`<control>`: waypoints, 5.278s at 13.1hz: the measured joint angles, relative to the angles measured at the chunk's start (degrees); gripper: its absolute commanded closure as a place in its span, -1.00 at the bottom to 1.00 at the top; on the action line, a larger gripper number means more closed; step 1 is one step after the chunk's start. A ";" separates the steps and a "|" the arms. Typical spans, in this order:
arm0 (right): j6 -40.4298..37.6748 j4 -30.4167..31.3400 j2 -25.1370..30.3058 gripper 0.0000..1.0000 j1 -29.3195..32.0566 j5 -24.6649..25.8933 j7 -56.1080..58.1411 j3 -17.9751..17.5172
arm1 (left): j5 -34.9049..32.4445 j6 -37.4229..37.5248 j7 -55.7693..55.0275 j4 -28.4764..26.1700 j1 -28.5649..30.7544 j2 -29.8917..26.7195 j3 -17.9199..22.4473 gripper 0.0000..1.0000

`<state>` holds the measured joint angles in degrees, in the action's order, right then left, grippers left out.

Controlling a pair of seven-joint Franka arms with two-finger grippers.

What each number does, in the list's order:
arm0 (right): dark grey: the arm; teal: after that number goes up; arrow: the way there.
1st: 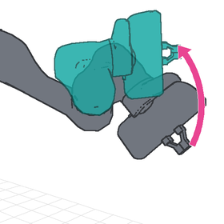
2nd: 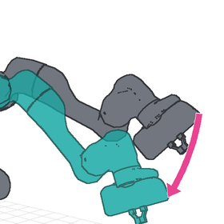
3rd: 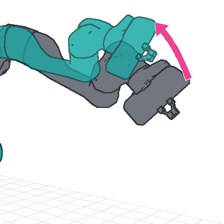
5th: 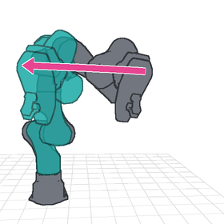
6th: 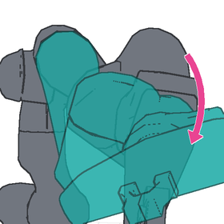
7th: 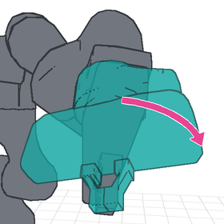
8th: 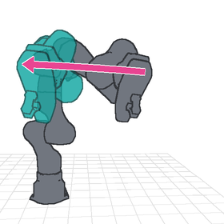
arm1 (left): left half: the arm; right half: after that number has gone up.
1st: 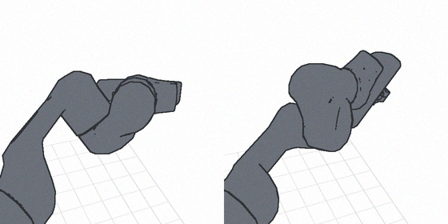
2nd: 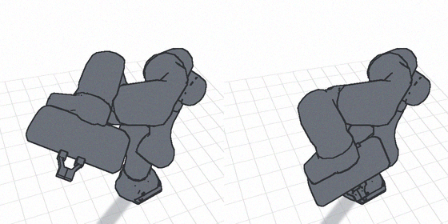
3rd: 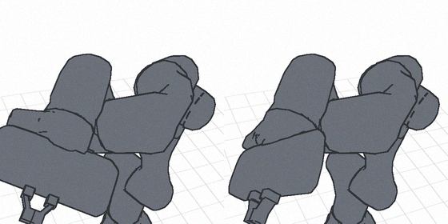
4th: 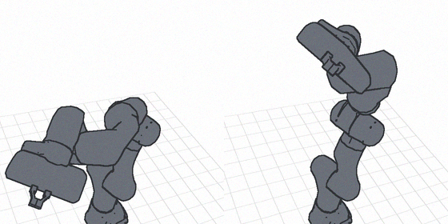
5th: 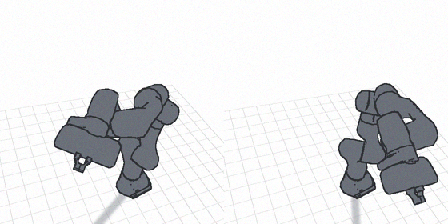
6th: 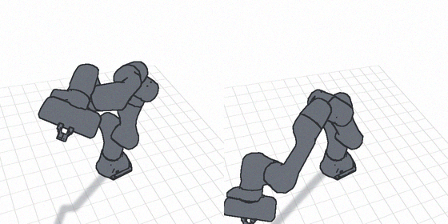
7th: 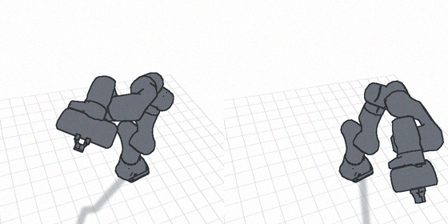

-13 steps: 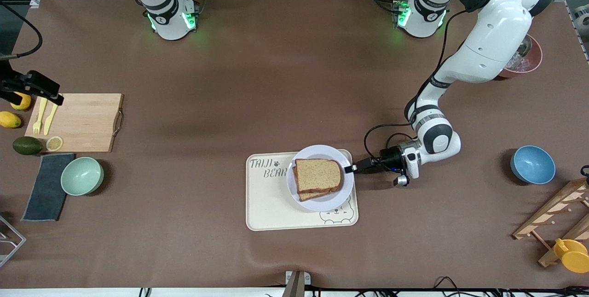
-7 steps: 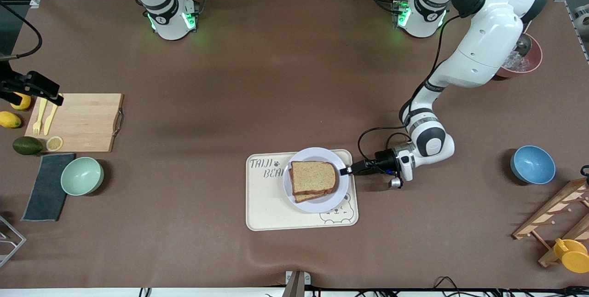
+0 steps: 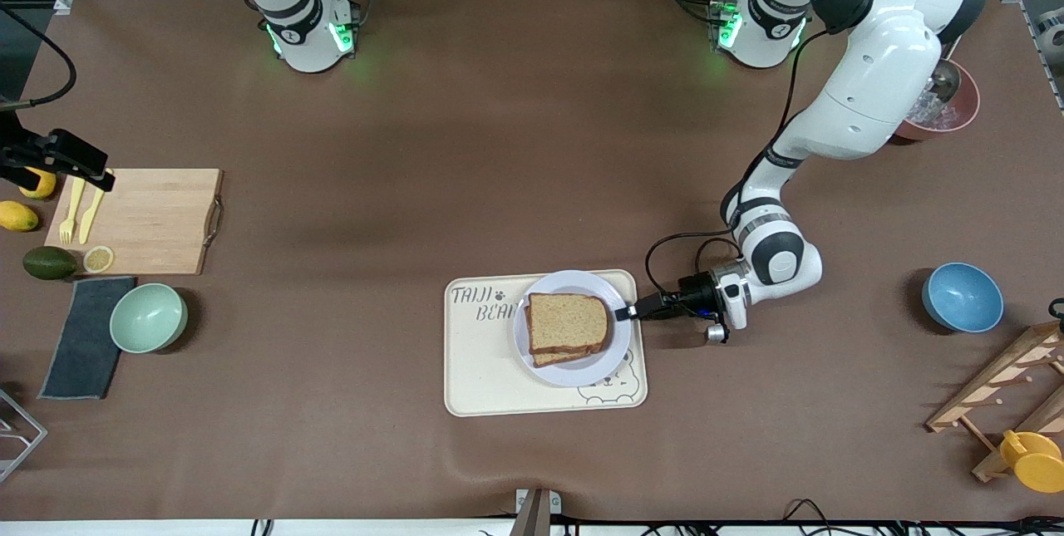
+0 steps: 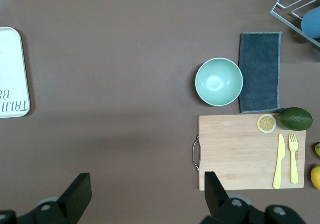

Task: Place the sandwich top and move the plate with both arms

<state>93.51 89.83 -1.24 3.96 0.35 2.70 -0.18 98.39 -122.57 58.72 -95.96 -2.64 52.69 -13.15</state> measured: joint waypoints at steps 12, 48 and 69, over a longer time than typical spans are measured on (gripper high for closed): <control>0.00 -0.02 -0.12 -1.00 0.01 0.00 0.05 0.00 | -0.07 -0.53 -7.53 -0.91 1.07 -2.38 0.06 -1.00; -1.45 -0.23 -0.38 -1.00 1.39 -0.18 0.21 -0.73 | -106.19 29.76 -58.46 14.55 11.13 -42.56 0.11 -1.00; -1.54 -0.22 -0.44 -1.00 1.39 -0.18 0.23 -0.74 | -101.01 32.23 -59.89 9.86 3.40 -50.05 11.03 -1.00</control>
<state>91.98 89.61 -1.68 5.35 0.16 2.93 -0.91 -2.61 -90.34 -1.18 -86.10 0.76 2.64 -2.12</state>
